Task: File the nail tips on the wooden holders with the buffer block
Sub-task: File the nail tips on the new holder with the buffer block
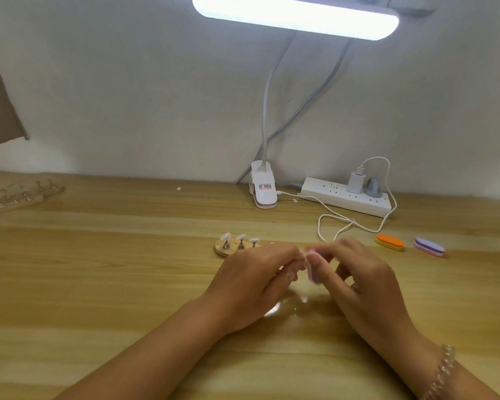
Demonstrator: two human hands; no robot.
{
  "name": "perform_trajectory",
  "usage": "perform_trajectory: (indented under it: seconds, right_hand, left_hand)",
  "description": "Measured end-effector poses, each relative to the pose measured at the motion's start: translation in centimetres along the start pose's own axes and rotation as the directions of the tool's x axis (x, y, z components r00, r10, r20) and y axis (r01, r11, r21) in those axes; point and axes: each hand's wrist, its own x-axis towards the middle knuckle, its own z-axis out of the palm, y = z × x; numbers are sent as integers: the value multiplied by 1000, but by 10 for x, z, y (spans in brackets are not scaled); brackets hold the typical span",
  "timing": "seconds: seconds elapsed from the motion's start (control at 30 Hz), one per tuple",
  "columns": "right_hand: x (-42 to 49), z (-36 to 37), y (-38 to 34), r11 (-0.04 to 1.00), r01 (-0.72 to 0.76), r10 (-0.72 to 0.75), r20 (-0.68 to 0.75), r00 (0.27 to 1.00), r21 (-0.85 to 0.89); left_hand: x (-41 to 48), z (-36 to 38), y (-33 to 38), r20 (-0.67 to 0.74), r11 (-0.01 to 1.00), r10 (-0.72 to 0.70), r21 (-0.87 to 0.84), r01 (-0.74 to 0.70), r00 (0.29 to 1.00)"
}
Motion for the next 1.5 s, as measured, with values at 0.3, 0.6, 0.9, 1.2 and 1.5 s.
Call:
perform_trajectory:
  seconds: [0.3, 0.6, 0.9, 1.2, 1.5]
  right_hand:
    - [-1, 5, 2, 997, 22, -15, 95, 995, -72]
    - [-1, 4, -5, 988, 34, -29, -37, 999, 148]
    - [-4, 7, -3, 985, 137, -142, 44, 989, 102]
    - [-4, 3, -4, 980, 186, -193, 86, 978, 76]
    - [-4, 3, -9, 993, 114, -114, 54, 992, 9]
  left_hand:
    - [1, 1, 1, -3, 996, -84, -7, 84, 996]
    - [-1, 2, 3, 44, 993, 35, 114, -40, 998]
    - [0, 1, 0, -8, 996, -72, 48, 73, 997]
    - [2, 0, -2, -45, 994, -100, -44, 98, 994]
    - [1, -1, -2, 23, 999, -45, 5, 45, 999]
